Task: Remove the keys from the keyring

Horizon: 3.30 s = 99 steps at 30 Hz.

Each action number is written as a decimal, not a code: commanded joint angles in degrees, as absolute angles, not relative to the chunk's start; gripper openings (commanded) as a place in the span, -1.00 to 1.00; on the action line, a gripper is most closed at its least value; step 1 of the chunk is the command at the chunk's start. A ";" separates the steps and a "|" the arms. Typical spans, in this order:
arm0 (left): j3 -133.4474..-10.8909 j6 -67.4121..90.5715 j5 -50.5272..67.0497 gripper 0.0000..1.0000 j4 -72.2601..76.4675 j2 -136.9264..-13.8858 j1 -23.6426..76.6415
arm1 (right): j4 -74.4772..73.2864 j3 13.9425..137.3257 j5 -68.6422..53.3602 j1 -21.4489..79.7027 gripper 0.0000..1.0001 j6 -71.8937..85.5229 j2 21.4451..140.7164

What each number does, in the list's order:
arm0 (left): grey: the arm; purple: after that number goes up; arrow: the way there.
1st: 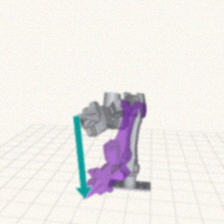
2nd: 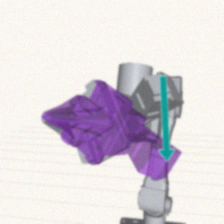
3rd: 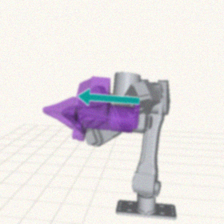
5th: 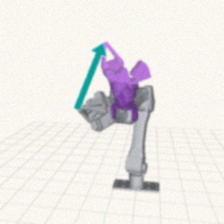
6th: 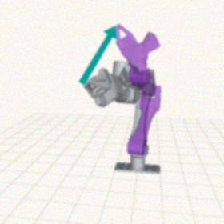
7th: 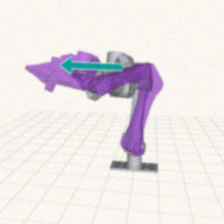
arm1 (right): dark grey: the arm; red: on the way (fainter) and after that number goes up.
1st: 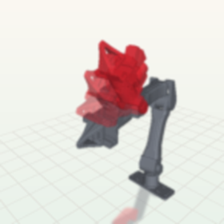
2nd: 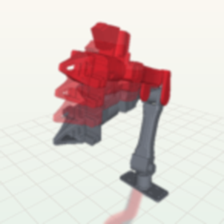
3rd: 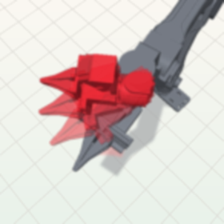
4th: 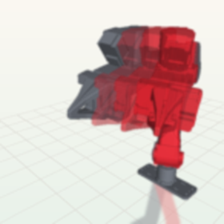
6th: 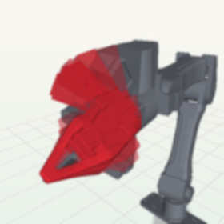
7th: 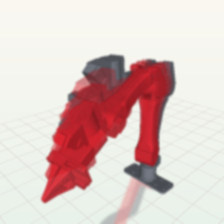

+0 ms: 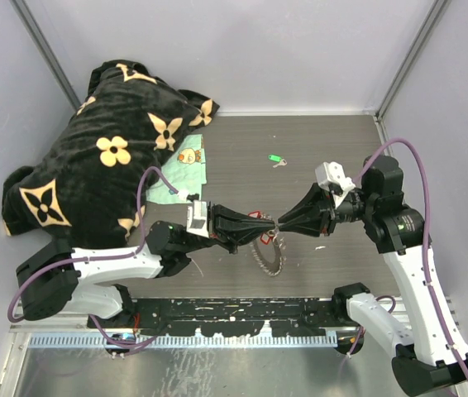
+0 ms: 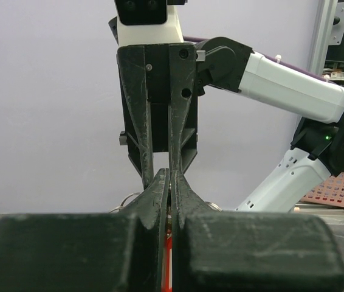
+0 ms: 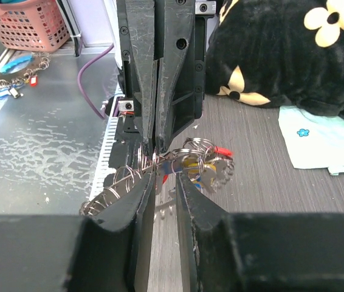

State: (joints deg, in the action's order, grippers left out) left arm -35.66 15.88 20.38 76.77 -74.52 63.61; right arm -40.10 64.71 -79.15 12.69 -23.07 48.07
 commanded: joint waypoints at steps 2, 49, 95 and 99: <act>-38.67 16.21 19.90 -1.00 81.91 -74.42 63.28 | -39.68 64.48 -80.92 13.42 -0.48 -23.91 47.20; -34.12 14.38 15.73 -0.49 75.34 -69.11 63.28 | -51.60 63.96 -70.28 14.66 -0.99 -37.78 47.05; -34.09 45.98 -12.20 0.44 57.89 -85.14 63.31 | -62.85 67.05 -23.18 27.12 -0.99 -41.22 63.13; -37.30 46.42 -11.16 0.42 52.64 -86.15 63.28 | -62.67 66.99 -23.58 26.85 -0.99 -41.07 62.99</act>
